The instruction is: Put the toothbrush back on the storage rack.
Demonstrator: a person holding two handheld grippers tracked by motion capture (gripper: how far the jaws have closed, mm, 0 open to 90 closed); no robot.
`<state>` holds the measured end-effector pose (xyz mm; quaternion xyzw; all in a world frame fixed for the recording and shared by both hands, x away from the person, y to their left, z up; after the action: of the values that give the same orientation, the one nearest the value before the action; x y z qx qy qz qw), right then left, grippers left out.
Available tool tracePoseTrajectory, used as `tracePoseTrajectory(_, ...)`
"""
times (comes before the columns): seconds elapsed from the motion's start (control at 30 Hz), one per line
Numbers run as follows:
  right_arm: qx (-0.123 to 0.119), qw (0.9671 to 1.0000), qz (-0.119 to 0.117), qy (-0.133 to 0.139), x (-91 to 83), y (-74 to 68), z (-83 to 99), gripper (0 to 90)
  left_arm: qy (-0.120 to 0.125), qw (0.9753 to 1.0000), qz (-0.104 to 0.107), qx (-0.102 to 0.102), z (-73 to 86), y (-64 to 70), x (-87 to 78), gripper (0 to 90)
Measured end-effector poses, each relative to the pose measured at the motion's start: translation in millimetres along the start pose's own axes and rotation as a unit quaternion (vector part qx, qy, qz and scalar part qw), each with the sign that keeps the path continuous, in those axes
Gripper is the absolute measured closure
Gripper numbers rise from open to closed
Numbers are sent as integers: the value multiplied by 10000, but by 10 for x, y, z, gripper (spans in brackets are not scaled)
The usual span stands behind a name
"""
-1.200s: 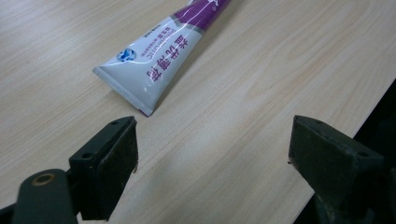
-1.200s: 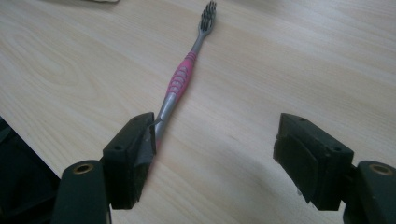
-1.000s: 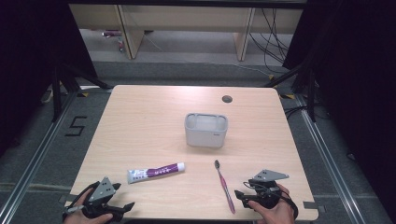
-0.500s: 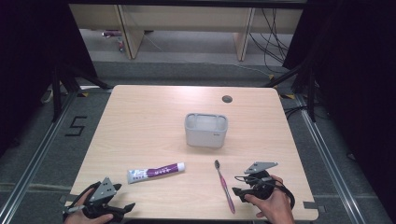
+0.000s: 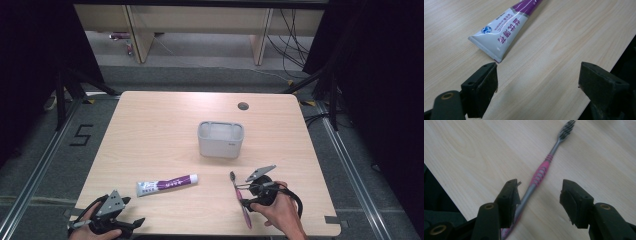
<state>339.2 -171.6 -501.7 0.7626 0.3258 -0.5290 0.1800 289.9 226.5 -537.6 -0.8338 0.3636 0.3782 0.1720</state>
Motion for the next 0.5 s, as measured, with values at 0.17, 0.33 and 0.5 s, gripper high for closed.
tracePoseTrajectory(0.17,-209,9995,-49,-215,94,-40,-62,557,42,10000,25,-54,-1,14,9,155)
tracePoseTrajectory(0.33,-337,9990,-67,-295,165,-21,-102,598,89,9999,72,-92,-8,32,11,155)
tracePoseTrajectory(0.5,-247,9987,-70,-430,177,-4,-107,628,57,9999,96,-23,-10,34,10,154)
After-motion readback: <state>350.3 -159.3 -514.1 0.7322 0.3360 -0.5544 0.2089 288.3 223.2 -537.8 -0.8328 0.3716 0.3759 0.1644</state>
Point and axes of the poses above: each handheld gripper's, and its own axes: x roughly forward along the jaws, z roughly out of its underside, y roughly to its right, the point moved 5 cm from there along x, roughly forward along the jaws, and after that the axes turned 4 degrees about -y, right-handed, at the moved point
